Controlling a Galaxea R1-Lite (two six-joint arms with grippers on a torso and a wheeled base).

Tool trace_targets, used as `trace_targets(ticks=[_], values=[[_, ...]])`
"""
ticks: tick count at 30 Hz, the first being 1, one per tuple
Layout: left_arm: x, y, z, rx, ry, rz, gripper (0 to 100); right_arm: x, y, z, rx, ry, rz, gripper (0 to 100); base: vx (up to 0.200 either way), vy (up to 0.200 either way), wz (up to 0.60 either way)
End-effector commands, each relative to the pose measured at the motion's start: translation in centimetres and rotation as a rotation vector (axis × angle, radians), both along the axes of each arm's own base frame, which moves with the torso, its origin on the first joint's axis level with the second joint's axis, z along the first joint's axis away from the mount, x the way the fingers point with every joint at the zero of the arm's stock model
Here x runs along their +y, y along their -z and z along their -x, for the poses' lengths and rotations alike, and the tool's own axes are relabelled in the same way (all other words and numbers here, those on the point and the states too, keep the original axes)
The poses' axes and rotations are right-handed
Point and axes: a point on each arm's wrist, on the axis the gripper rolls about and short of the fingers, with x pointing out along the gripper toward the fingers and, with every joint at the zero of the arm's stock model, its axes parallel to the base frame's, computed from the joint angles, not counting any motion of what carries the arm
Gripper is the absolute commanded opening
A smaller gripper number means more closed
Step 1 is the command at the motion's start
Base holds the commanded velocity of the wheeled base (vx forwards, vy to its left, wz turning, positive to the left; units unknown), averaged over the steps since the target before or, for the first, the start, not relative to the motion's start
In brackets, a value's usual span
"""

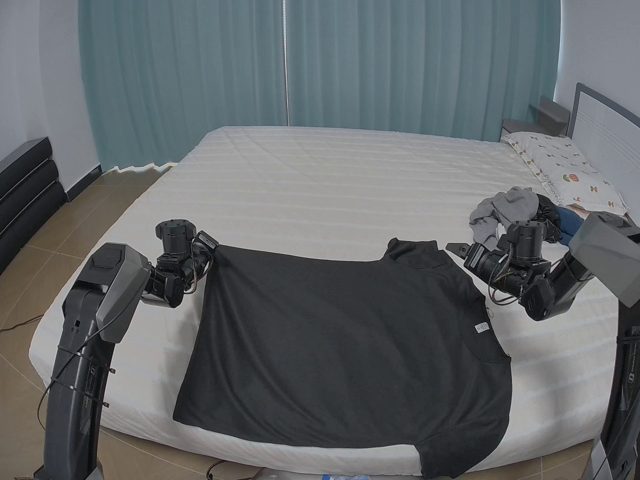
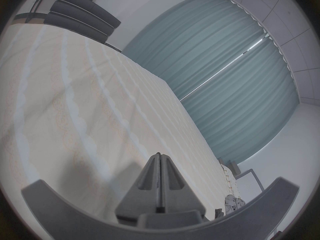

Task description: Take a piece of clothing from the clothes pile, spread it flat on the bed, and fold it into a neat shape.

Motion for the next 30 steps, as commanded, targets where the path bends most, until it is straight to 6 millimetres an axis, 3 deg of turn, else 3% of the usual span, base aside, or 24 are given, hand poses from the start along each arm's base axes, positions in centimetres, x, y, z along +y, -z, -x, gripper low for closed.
trace_targets(ticks=[1,7,20,21,30], values=[[0.4,0.4,-0.1,-0.001,-0.01,0.009,0,-0.6,6.0,-4.5,0.088,0.01,0.12,100,0.0,0.0,0.0],[0.3,0.7,0.1,0.013,-0.007,0.009,0,-1.1,6.7,-7.2,0.084,0.024,0.121,100,0.0,0.0,0.0],[0.1,1.0,0.1,0.024,-0.004,0.008,0,-1.2,8.7,-9.3,0.082,0.058,0.132,100,0.0,0.0,0.0],[0.1,1.0,0.1,0.024,-0.004,0.008,0,-1.2,8.7,-9.5,0.077,0.061,0.131,0,0.0,0.0,0.0],[0.0,1.1,0.1,0.022,0.001,0.006,0,-1.7,7.4,-10.4,0.022,0.104,0.124,0,0.0,0.0,0.0]])
